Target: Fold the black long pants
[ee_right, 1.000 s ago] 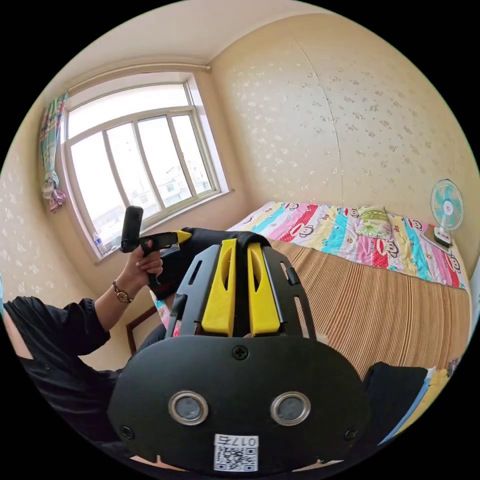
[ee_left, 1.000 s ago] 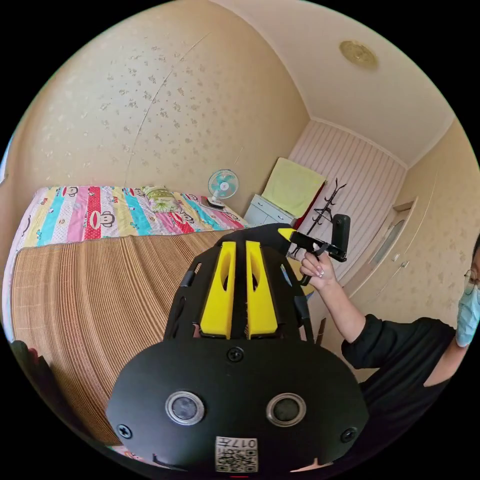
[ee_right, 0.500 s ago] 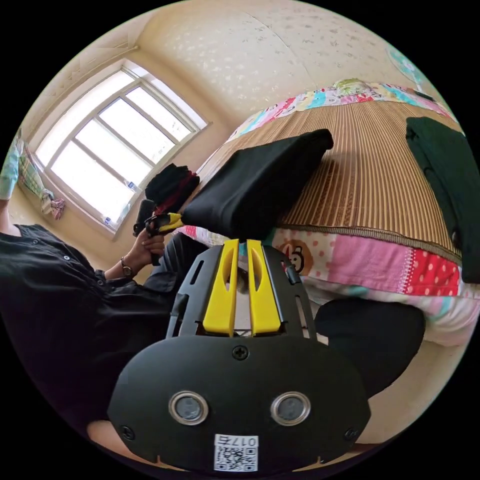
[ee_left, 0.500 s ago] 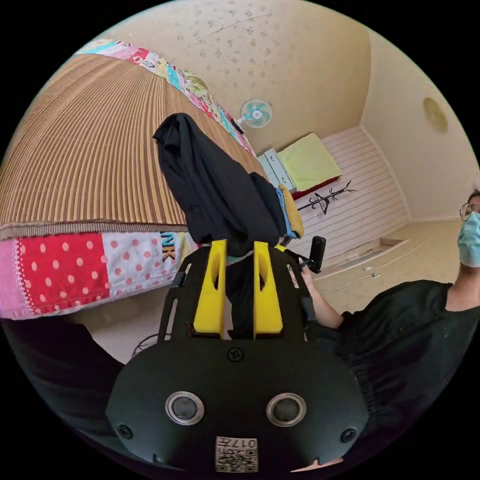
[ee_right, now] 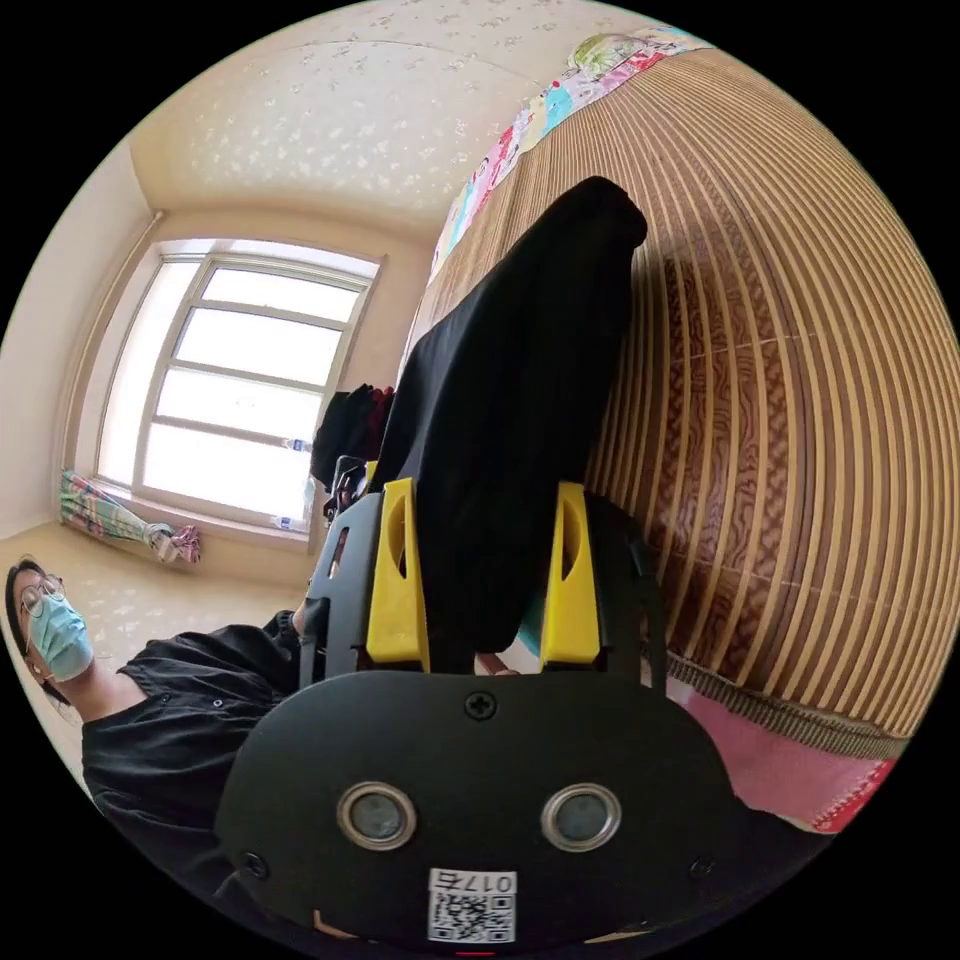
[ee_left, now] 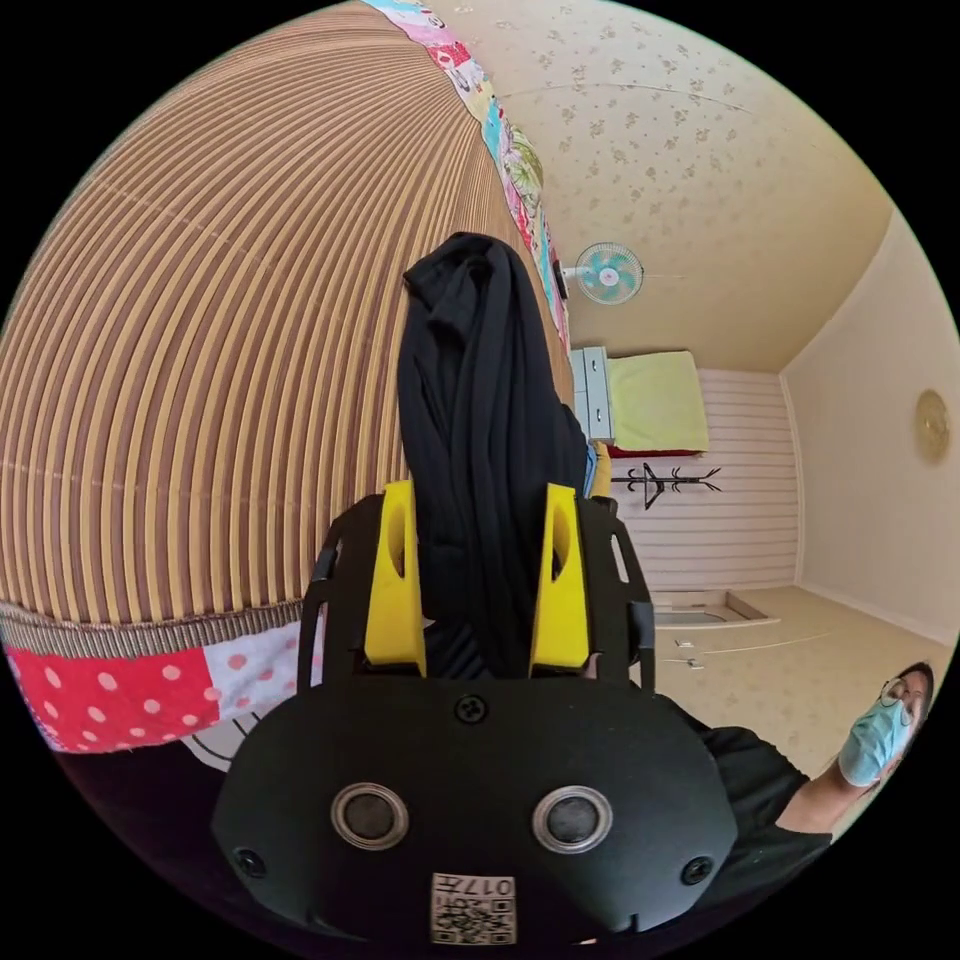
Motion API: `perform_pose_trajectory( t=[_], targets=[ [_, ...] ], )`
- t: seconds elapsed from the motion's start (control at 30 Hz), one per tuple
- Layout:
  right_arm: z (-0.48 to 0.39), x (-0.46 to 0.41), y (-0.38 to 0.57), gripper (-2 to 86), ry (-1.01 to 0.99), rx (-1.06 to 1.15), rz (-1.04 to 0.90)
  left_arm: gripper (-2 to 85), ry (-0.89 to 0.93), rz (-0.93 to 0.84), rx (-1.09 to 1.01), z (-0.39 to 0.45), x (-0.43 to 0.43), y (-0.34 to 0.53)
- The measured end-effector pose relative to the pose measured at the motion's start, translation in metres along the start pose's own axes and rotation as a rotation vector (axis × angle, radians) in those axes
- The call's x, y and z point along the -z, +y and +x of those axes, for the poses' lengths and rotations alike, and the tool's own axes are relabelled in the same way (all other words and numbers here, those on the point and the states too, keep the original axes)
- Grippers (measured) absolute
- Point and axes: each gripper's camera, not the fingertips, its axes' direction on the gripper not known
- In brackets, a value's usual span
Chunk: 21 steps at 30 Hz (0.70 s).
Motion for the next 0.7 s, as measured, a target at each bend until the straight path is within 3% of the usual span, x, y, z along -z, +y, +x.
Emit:
perform_pose_trajectory(
  t=[0.13,0.3,0.4,0.7],
  targets=[
    [0.0,0.002,0.02,14.9,-0.073,-0.022,0.042,13.6,-0.005,0.023,-0.009,0.009,-0.017,0.023],
    [-0.025,-0.009,0.023,9.0,-0.21,0.094,-0.002,10.4,0.143,0.086,-0.034,0.01,0.004,0.044],
    [-0.065,-0.028,0.006,8.1,-0.294,0.211,-0.028,10.1,0.172,0.204,-0.103,0.026,0.053,0.052],
    [-0.298,-0.152,-0.089,7.6,-0.333,0.719,-0.134,10.0,-0.134,0.512,-0.423,0.144,0.305,0.053]
  ],
)
